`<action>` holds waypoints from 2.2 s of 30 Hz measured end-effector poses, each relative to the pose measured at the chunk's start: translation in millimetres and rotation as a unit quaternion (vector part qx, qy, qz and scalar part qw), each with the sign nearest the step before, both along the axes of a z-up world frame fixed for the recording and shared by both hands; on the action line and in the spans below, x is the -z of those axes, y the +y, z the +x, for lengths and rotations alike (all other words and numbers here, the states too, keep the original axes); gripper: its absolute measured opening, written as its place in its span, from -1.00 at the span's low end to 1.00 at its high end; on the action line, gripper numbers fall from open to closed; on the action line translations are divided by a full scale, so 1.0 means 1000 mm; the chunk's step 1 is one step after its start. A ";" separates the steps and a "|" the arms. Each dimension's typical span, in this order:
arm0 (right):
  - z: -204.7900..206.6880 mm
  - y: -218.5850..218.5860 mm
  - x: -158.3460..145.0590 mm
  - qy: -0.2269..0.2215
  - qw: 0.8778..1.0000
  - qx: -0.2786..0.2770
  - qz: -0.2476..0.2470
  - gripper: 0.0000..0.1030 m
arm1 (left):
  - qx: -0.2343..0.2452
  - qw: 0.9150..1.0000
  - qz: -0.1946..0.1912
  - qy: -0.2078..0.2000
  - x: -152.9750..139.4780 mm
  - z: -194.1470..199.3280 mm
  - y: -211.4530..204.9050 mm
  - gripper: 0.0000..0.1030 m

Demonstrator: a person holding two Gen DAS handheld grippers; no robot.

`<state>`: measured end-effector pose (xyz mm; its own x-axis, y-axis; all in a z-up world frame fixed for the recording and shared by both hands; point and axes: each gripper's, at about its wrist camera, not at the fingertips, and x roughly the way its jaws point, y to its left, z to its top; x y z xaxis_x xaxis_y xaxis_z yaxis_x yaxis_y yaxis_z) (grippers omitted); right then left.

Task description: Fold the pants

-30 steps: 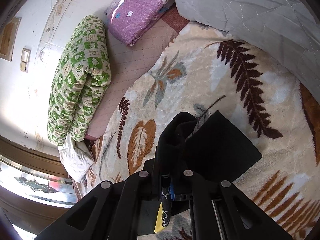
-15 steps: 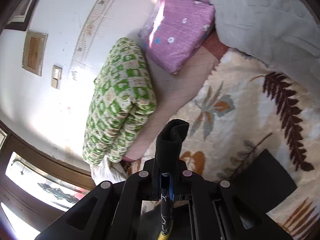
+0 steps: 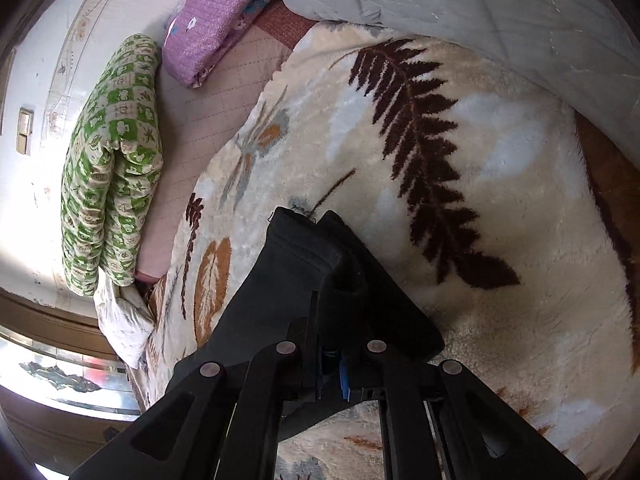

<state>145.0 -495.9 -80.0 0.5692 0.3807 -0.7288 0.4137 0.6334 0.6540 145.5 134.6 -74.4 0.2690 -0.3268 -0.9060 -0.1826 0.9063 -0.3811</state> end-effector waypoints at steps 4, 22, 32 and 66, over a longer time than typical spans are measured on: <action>-0.010 -0.011 -0.004 0.011 1.000 -0.004 0.018 -0.65 | -0.007 1.000 -0.004 0.009 0.002 0.003 0.000 -0.74; -0.038 -0.013 -0.004 0.004 0.999 0.001 -0.045 -0.90 | 0.014 0.997 0.081 0.000 -0.004 -0.003 -0.016 -0.30; -0.063 0.012 -0.101 -0.054 0.986 0.003 -0.159 -0.49 | 0.019 0.998 0.047 -0.024 -0.040 -0.016 0.025 -0.25; 0.118 0.334 -0.019 -0.011 0.862 -0.458 -0.217 -0.90 | 0.039 0.995 0.086 0.014 0.003 0.021 -0.024 -0.39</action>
<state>263.0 -162.3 -61.1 0.1906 0.3727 -0.9082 -0.3999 0.8743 0.2749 166.0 110.3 -77.9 0.2229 -0.1852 -0.9571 -0.1164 0.9697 -0.2148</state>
